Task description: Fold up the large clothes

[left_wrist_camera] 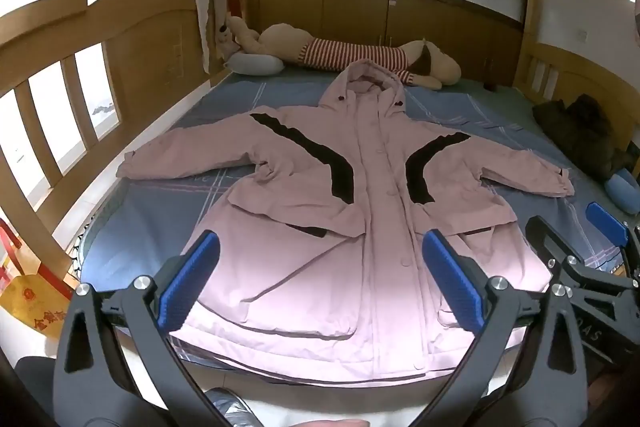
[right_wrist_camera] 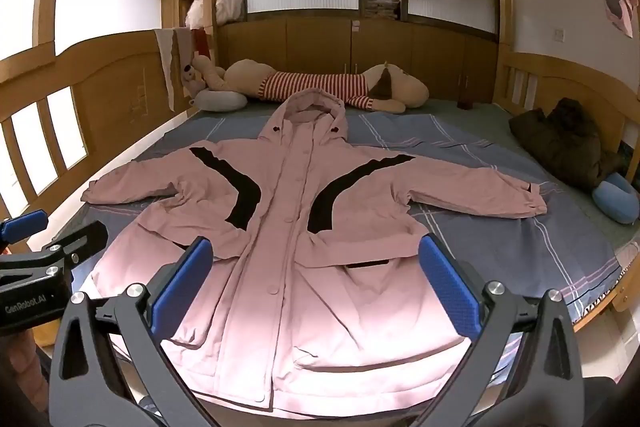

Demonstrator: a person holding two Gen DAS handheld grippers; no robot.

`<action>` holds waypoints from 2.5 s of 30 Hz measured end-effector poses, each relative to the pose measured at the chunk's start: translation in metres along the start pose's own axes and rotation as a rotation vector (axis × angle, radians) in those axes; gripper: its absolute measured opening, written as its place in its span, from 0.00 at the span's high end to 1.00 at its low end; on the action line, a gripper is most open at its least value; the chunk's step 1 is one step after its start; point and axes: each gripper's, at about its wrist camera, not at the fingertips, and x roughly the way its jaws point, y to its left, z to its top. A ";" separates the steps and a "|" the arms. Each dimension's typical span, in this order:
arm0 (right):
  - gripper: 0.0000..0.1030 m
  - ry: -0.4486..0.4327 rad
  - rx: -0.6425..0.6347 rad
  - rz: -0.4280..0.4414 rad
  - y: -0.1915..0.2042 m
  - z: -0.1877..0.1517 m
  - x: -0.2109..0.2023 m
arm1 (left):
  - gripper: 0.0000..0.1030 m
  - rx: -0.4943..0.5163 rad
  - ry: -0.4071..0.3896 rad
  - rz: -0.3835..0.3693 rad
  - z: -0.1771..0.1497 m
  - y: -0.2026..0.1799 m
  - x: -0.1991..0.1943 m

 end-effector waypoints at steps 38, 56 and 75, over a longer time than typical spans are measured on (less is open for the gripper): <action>0.01 -0.001 -0.004 0.000 -0.002 0.000 0.001 | 0.02 0.011 -0.001 0.008 -0.003 -0.003 0.002; 0.01 0.002 -0.012 0.005 -0.002 0.000 0.000 | 0.02 0.016 0.002 0.008 -0.005 -0.003 0.004; 0.01 0.005 -0.024 -0.003 -0.002 -0.005 0.003 | 0.02 0.013 0.007 0.010 -0.008 -0.001 0.007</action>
